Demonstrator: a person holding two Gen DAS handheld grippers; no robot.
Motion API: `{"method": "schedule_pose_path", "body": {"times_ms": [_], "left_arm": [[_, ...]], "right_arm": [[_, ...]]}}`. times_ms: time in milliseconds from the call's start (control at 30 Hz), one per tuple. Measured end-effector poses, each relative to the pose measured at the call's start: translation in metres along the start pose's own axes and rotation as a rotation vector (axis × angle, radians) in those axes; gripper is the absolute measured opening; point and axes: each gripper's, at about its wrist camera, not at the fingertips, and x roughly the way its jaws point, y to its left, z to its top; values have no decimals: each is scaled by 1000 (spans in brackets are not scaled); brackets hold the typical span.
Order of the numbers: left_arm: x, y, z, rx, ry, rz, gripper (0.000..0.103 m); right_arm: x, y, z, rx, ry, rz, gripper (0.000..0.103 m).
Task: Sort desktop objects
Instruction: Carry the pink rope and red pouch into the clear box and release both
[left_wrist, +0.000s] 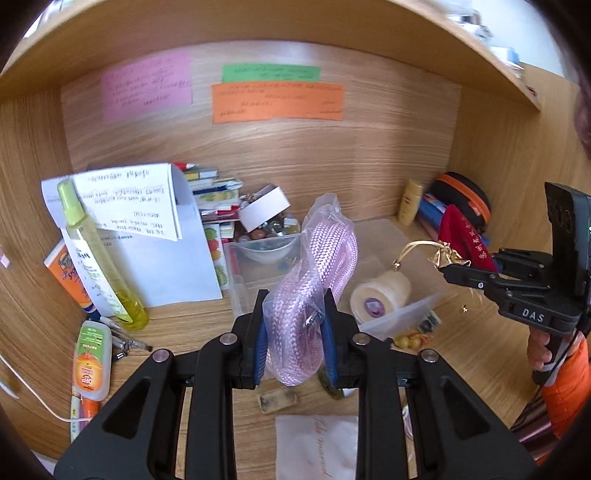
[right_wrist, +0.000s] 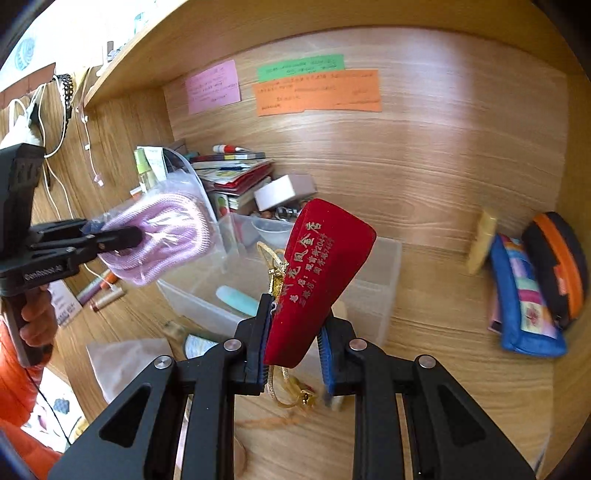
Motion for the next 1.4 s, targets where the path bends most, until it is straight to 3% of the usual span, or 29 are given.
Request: {"method": "schedule_pose_path", "body": {"times_ms": [333, 733, 1000, 1400], "left_arm": [[37, 16, 6, -69, 37, 15, 25], [75, 25, -1, -103, 76, 14, 25], [92, 28, -9, -113, 99, 19, 25], [96, 11, -13, -33, 109, 59, 25]], "right_arm": [[45, 19, 21, -9, 40, 92, 20], [87, 28, 19, -5, 112, 129, 20], [101, 34, 14, -27, 129, 96, 20], [104, 42, 8, -84, 104, 16, 24]]}}
